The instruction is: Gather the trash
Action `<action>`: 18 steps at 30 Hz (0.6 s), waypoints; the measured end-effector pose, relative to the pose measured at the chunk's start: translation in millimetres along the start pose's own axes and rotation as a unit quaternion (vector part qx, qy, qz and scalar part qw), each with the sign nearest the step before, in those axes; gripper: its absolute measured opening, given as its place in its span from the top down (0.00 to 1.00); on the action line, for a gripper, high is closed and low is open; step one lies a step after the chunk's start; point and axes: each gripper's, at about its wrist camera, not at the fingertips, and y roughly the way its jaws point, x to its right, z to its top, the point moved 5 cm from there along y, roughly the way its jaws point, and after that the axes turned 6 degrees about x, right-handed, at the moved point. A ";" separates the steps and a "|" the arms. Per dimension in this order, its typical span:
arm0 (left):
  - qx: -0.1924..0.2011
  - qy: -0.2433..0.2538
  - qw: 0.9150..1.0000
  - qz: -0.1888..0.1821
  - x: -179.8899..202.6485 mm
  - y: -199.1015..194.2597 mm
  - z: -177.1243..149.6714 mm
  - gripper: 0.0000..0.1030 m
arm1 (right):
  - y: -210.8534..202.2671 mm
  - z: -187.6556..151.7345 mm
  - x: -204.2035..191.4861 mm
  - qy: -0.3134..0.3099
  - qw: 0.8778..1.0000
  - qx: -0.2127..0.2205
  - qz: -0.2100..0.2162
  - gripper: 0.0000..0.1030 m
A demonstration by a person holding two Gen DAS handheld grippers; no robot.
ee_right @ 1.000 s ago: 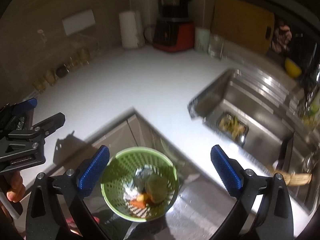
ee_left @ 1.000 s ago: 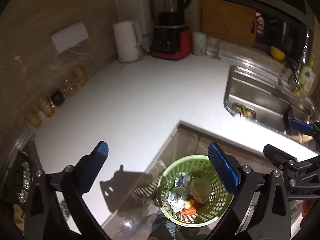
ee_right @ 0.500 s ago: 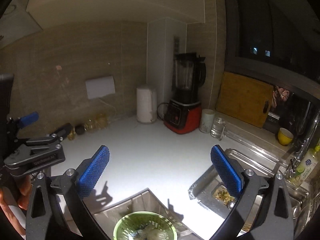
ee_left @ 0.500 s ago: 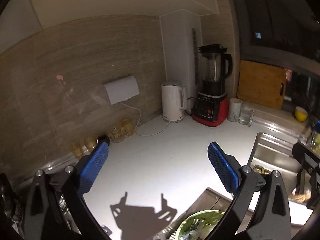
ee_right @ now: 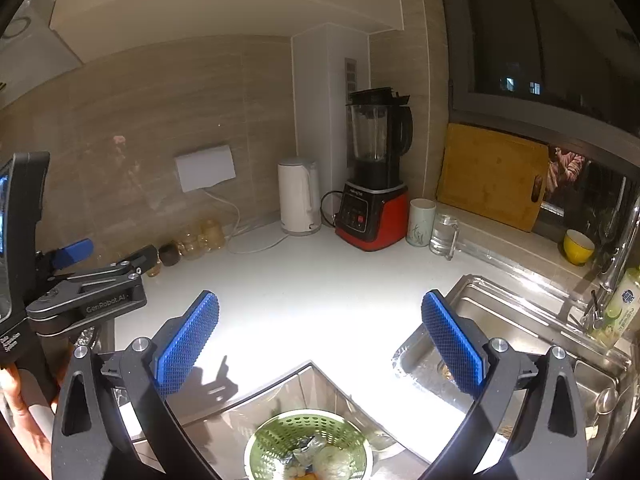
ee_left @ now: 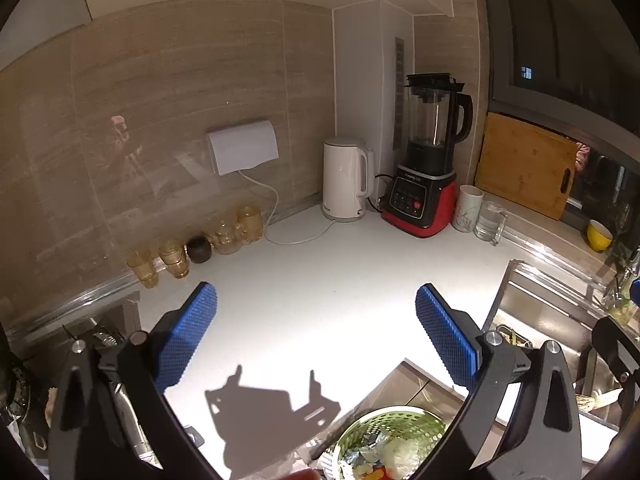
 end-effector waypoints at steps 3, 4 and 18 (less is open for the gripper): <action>0.003 0.004 1.000 -0.001 3.2 -0.1 -0.5 0.07 | -2.4 -0.5 -0.5 -0.005 1.000 0.001 -0.006 0.02; 0.004 0.006 1.000 -0.001 4.0 -0.2 -0.4 0.08 | -2.9 -0.8 -0.3 -0.007 1.000 0.001 -0.006 0.02; 0.005 0.008 1.000 -0.004 4.1 1.9 0.1 0.08 | -3.0 -1.6 4.5 -0.008 1.000 -0.002 -0.011 0.02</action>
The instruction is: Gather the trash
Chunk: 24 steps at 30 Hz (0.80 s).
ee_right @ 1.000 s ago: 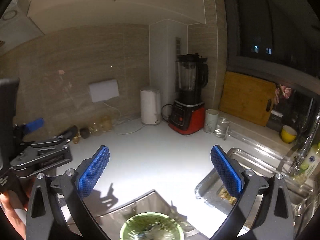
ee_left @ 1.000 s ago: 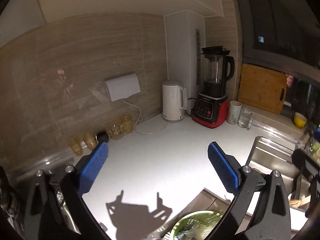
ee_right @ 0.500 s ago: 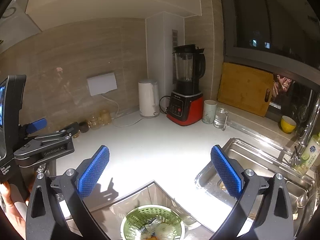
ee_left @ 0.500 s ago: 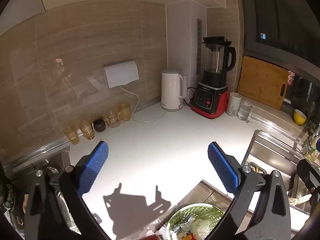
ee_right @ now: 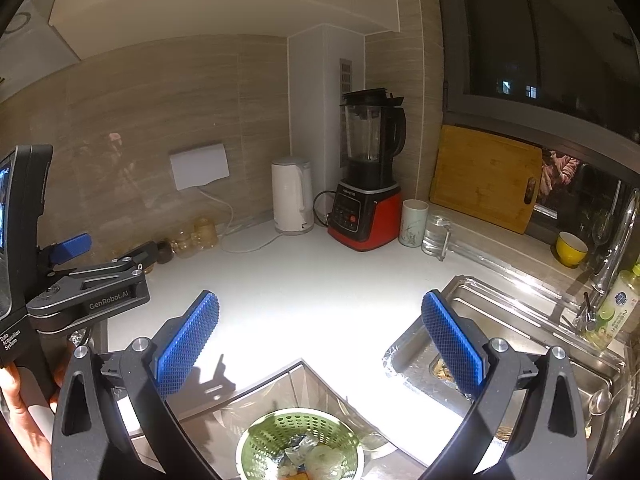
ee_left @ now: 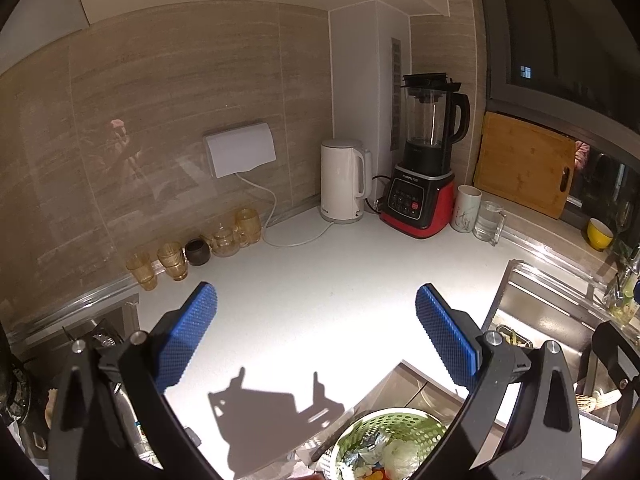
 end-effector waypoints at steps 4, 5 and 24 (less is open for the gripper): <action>0.001 0.005 1.000 0.005 1.6 1.2 -0.1 0.08 | -0.2 -0.6 0.1 -0.002 1.000 -0.001 -0.002 0.02; 0.001 0.005 1.000 0.005 2.2 1.7 -0.4 0.08 | 0.1 -0.7 -0.2 -0.002 1.000 -0.002 -0.003 0.02; 0.000 0.009 1.000 -0.003 7.4 1.0 -0.8 0.08 | 6.1 -3.0 2.1 -0.002 1.000 -0.008 -0.011 0.02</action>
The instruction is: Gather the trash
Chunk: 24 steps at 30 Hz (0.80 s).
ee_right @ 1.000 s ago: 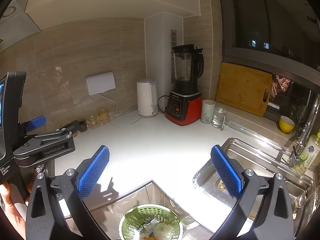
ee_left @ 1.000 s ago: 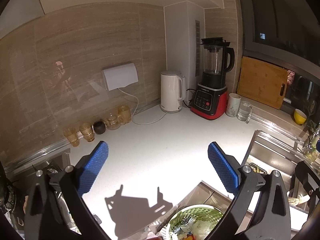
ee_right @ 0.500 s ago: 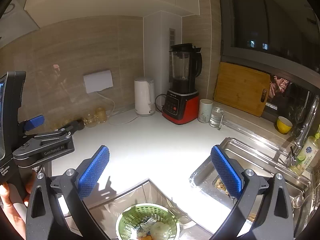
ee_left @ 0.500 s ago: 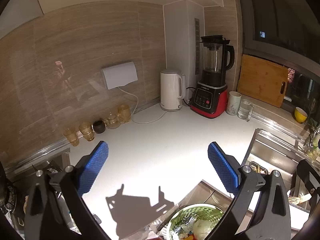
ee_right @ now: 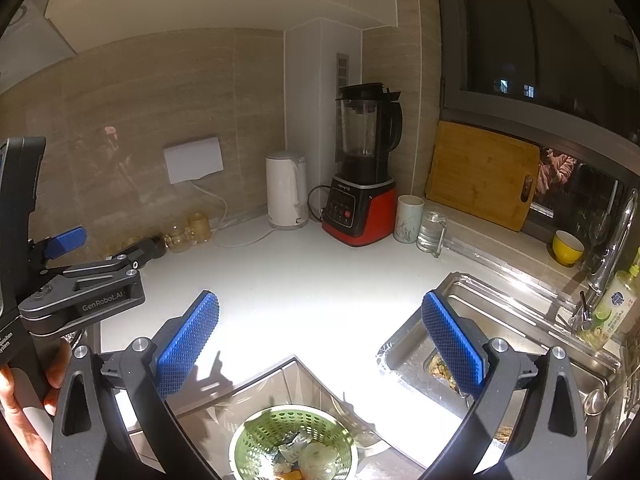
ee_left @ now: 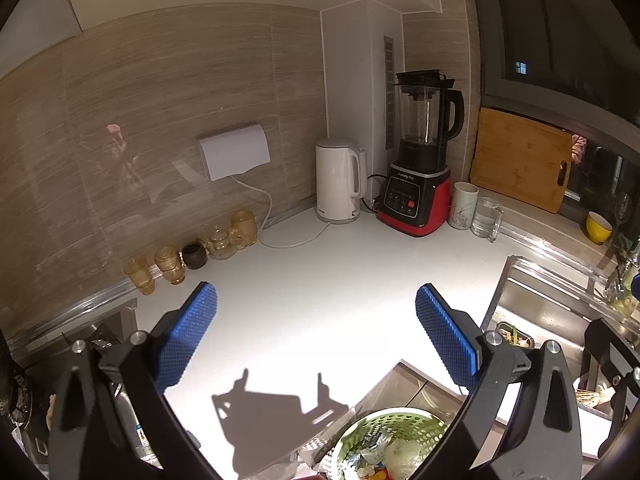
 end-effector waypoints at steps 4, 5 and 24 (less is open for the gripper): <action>0.000 0.003 1.000 -0.002 0.7 1.5 1.0 0.08 | 0.8 -1.1 0.8 0.001 1.000 -0.001 -0.001 0.02; 0.000 0.003 1.000 -0.002 2.3 0.8 0.7 0.08 | 0.8 -1.6 1.4 0.001 1.000 -0.001 0.000 0.02; 0.004 0.008 1.000 -0.014 5.7 4.0 -0.8 0.08 | 4.7 -7.5 1.1 0.007 1.000 -0.008 -0.001 0.02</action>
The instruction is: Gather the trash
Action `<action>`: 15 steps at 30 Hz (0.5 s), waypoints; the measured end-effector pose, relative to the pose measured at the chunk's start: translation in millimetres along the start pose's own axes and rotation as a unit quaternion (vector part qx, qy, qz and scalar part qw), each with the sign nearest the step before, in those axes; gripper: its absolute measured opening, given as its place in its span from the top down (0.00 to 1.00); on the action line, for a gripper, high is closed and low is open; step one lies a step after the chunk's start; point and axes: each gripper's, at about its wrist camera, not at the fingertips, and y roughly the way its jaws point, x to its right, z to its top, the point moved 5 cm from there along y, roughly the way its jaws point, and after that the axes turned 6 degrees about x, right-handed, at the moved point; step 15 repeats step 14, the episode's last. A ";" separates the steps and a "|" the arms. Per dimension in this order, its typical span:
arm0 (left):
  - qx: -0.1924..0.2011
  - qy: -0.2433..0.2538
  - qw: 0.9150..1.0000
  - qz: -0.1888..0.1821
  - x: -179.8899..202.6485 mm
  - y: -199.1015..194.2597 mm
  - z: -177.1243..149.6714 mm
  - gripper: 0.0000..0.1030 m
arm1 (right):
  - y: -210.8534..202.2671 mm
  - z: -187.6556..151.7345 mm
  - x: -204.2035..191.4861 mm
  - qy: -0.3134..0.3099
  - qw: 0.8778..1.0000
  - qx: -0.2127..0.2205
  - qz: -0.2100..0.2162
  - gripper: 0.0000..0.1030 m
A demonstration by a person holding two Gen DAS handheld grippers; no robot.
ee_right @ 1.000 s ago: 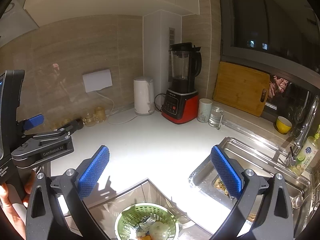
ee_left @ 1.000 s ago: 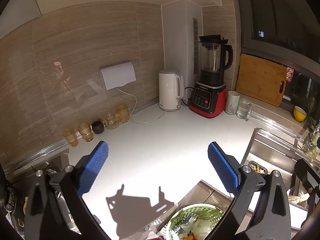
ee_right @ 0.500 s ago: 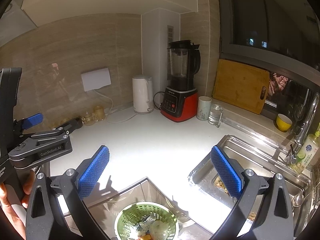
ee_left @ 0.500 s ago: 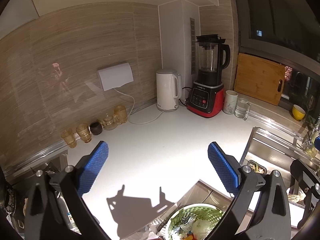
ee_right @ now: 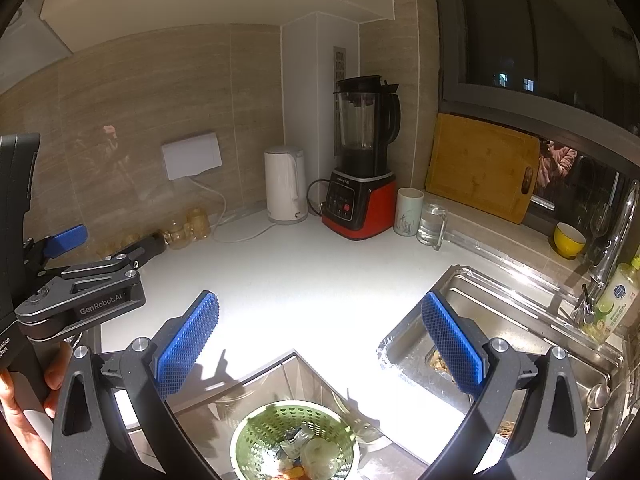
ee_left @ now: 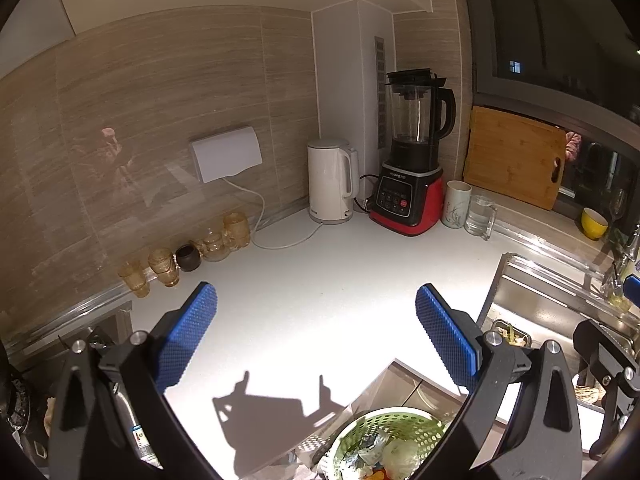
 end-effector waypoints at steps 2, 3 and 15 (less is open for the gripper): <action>0.002 0.001 1.000 0.003 -0.1 0.2 -0.8 0.08 | 0.0 -0.1 0.4 -0.001 1.000 0.000 0.000 0.02; 0.002 0.002 1.000 0.002 0.1 0.5 -0.9 0.08 | -0.1 -0.1 0.4 0.000 1.000 0.000 0.000 0.02; -0.011 -0.005 1.000 -0.012 -2.5 4.4 -3.4 0.08 | 0.9 -2.5 -1.6 0.002 1.000 -0.002 -0.001 0.02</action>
